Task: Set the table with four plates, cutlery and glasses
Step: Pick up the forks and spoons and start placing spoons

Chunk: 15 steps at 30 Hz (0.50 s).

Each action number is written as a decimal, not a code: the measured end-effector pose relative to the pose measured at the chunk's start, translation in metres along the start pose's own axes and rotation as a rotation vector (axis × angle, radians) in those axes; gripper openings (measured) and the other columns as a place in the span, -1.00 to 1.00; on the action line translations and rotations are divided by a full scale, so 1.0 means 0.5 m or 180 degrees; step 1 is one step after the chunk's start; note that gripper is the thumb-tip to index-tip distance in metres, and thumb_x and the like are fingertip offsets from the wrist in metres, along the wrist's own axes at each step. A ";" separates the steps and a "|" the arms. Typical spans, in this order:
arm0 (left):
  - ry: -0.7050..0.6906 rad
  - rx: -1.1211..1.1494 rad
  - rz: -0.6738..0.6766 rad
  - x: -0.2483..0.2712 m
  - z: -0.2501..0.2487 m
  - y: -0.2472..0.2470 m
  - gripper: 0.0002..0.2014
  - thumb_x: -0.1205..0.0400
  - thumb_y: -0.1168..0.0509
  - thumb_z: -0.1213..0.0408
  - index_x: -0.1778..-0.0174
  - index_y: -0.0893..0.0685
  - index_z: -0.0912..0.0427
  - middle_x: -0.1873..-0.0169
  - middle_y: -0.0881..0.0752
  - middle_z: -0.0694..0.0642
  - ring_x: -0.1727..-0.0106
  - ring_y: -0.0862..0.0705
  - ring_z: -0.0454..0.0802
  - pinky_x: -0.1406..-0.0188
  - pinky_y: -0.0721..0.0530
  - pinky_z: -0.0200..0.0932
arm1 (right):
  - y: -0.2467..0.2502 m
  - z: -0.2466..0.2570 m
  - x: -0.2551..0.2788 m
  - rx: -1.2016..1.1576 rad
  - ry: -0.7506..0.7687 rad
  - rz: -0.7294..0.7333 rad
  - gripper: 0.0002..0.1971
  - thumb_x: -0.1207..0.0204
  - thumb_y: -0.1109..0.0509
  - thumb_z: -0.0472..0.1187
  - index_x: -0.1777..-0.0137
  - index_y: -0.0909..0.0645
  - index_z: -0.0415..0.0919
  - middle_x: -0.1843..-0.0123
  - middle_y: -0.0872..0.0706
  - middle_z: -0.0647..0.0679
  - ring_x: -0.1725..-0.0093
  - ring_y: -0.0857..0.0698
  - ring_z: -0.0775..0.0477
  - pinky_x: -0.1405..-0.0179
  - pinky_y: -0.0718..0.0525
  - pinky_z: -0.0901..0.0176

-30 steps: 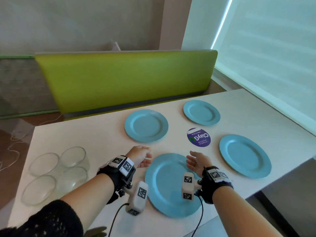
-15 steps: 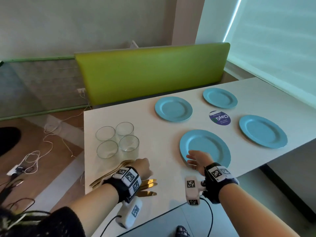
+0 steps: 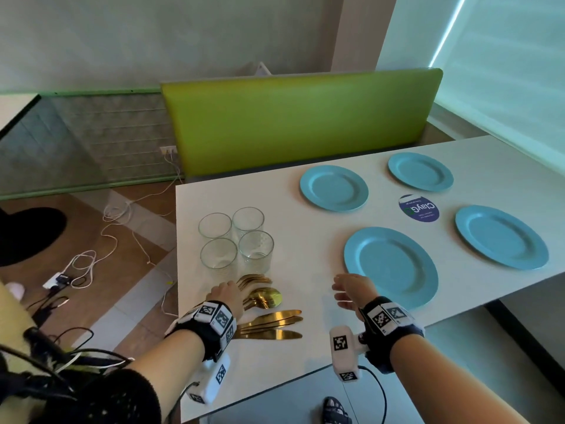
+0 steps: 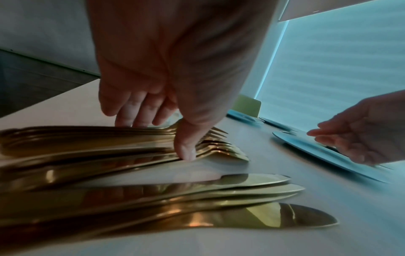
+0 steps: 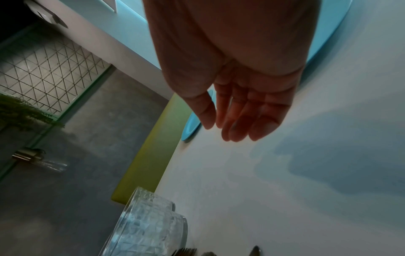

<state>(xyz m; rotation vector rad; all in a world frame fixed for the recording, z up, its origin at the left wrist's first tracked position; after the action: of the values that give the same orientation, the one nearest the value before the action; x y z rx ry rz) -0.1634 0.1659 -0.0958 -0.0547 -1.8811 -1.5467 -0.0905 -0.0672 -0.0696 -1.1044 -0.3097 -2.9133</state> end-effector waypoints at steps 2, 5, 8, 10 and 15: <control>-0.0105 -0.0154 0.0037 -0.006 -0.001 -0.003 -0.50 -0.63 -0.25 0.13 -0.45 -0.39 0.25 -0.44 -0.46 0.19 -0.46 -0.45 0.16 -0.40 -0.45 -0.03 | 0.002 -0.002 0.001 0.0003 0.0007 -0.0009 -0.81 -0.61 -0.23 -0.37 0.24 -0.51 -0.20 0.31 -0.58 -0.11 0.42 -0.50 -0.05 0.40 -0.50 0.17; -0.0232 -0.0303 0.0042 -0.011 0.000 -0.005 -0.46 -0.62 -0.24 0.02 -0.45 -0.41 0.24 -0.42 -0.47 0.19 -0.44 -0.47 0.16 -0.36 -0.48 0.00 | 0.007 -0.004 0.002 0.0008 0.0005 -0.0029 -0.81 -0.61 -0.23 -0.37 0.25 -0.51 -0.20 0.31 -0.59 -0.11 0.41 -0.50 -0.04 0.38 -0.51 0.16; -0.0358 -0.0497 0.0008 -0.015 0.007 -0.005 -0.54 -0.64 -0.23 0.14 -0.43 -0.44 0.25 -0.39 -0.47 0.21 -0.42 -0.48 0.18 -0.34 -0.51 -0.02 | 0.009 -0.010 0.002 0.0007 0.0004 -0.0048 -0.81 -0.61 -0.24 -0.37 0.25 -0.52 -0.20 0.30 -0.60 -0.11 0.41 -0.51 -0.05 0.39 -0.51 0.16; -0.0455 -0.0595 -0.0012 -0.018 0.011 -0.004 -0.63 -0.65 -0.16 0.32 -0.39 -0.50 0.27 -0.36 -0.53 0.23 -0.38 -0.54 0.18 -0.31 -0.54 -0.06 | 0.008 -0.014 0.002 0.0034 0.0010 -0.0056 -0.81 -0.60 -0.24 -0.37 0.24 -0.52 -0.20 0.30 -0.60 -0.11 0.41 -0.51 -0.04 0.40 -0.51 0.17; -0.0556 -0.0480 0.0079 -0.029 0.021 -0.006 -0.68 -0.62 -0.22 0.41 -0.30 -0.60 0.30 -0.27 -0.64 0.23 -0.28 -0.64 0.16 -0.21 -0.60 -0.13 | 0.006 -0.022 0.007 0.0092 0.0032 -0.0062 -0.80 -0.60 -0.23 -0.37 0.26 -0.52 -0.20 0.31 -0.59 -0.11 0.43 -0.50 -0.05 0.41 -0.49 0.18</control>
<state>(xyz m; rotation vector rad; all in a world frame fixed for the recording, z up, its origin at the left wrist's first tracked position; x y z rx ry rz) -0.1585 0.1797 -0.1064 -0.2885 -1.8842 -1.7116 -0.1001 -0.0717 -0.0748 -1.0889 -0.3633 -2.9205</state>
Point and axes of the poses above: each hand's wrist, its own x-axis away from the middle knuckle, its own y-axis out of the back of the hand, z = x × y, the point moved 1 cm from there along -x, towards the middle knuckle
